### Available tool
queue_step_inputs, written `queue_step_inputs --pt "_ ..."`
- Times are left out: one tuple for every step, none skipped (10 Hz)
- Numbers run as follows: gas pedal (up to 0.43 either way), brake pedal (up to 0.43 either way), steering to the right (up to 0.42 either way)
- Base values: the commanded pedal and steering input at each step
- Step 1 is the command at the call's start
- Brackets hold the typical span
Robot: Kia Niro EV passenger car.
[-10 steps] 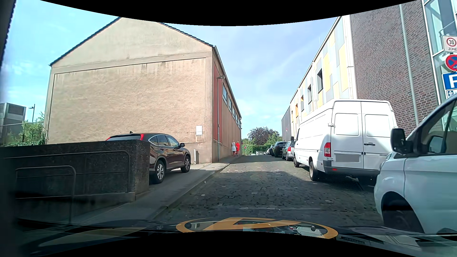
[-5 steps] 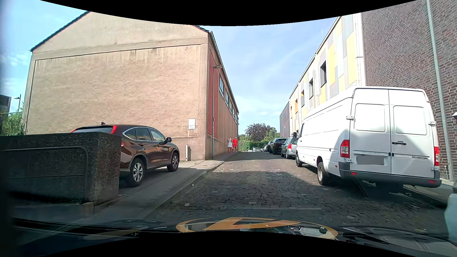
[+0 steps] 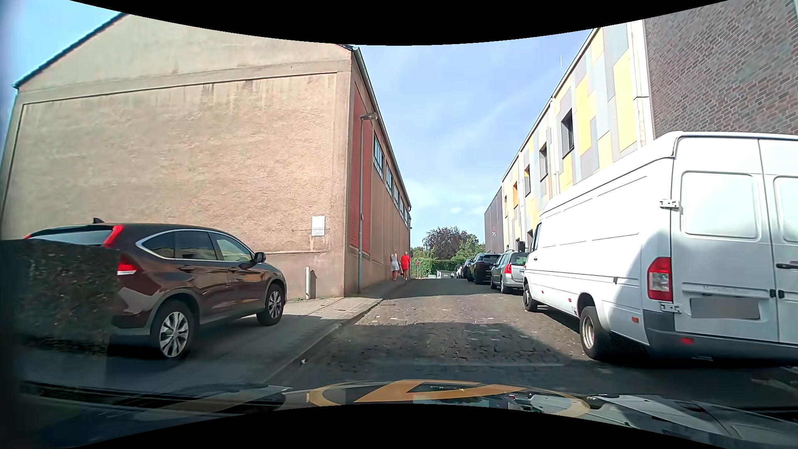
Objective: Follow the waypoints while adhering to traffic rules and regulations
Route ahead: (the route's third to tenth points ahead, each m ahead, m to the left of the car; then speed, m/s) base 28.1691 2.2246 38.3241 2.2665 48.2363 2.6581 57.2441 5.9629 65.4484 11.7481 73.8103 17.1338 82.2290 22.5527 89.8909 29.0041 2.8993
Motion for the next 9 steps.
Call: queue_step_inputs --pt "0.169 0.000 0.033" --pt "0.169 0.000 0.033" --pt "0.169 0.000 0.029" --pt "0.169 0.000 0.024" --pt "0.169 0.000 0.024" --pt "0.169 0.000 0.026" --pt "0.169 0.000 0.028" --pt "0.169 0.000 0.025" --pt "0.169 0.000 0.020"
